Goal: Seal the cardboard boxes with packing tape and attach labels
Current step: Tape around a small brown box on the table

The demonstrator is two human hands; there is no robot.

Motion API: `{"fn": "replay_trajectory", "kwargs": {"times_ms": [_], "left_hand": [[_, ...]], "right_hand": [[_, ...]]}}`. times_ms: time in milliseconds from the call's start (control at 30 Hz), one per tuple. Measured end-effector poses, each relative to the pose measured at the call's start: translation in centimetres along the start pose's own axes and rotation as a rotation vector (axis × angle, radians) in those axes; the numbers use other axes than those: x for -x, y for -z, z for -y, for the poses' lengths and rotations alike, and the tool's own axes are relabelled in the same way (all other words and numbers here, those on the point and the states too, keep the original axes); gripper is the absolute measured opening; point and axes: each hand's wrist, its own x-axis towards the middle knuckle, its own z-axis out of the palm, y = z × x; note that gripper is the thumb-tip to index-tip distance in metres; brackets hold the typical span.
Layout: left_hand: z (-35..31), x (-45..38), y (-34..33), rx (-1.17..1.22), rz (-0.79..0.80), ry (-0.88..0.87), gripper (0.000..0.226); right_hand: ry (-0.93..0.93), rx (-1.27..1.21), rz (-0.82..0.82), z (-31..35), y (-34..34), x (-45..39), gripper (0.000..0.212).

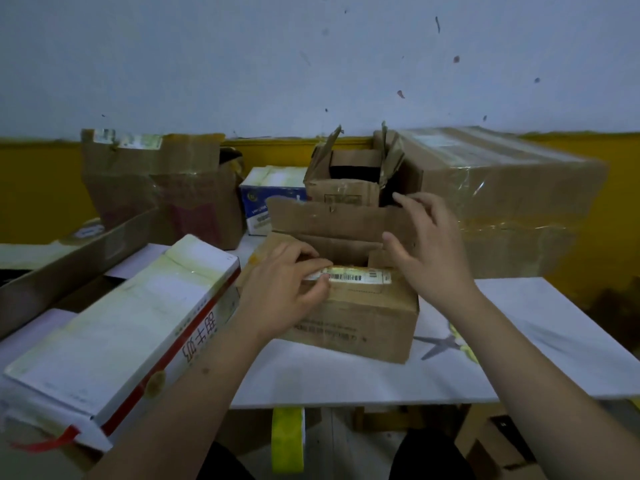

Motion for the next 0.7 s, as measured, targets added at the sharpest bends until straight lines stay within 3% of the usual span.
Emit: {"fn": "replay_trajectory", "kwargs": {"times_ms": [133,267,333,433,567,700], "left_hand": [[0.3,-0.6,-0.4,-0.021,-0.021,-0.006,0.046],[0.6,-0.8,-0.3,-0.003,-0.047,-0.046,0.043],[1.2,-1.1,-0.2,0.015,-0.010,-0.059,0.046],[2.4,-1.7,0.1,0.004,-0.003,-0.048,0.048],[2.8,-1.8,0.4,0.021,-0.104,0.068,0.040],[2.3,-2.2,0.4,0.042,-0.028,0.088,0.052]], "right_hand": [[0.025,0.250,0.042,-0.6,-0.7,-1.2,0.044],[-0.002,0.251,-0.037,-1.1,-0.2,-1.8,0.028],[-0.010,0.091,0.017,-1.4,-0.1,-2.2,0.019],[-0.093,-0.239,0.227,-1.0,0.0,-1.8,0.019],[-0.085,-0.292,0.310,-0.9,0.0,-0.8,0.039],[-0.148,-0.331,0.501,-0.8,0.8,-1.1,0.028]]}}
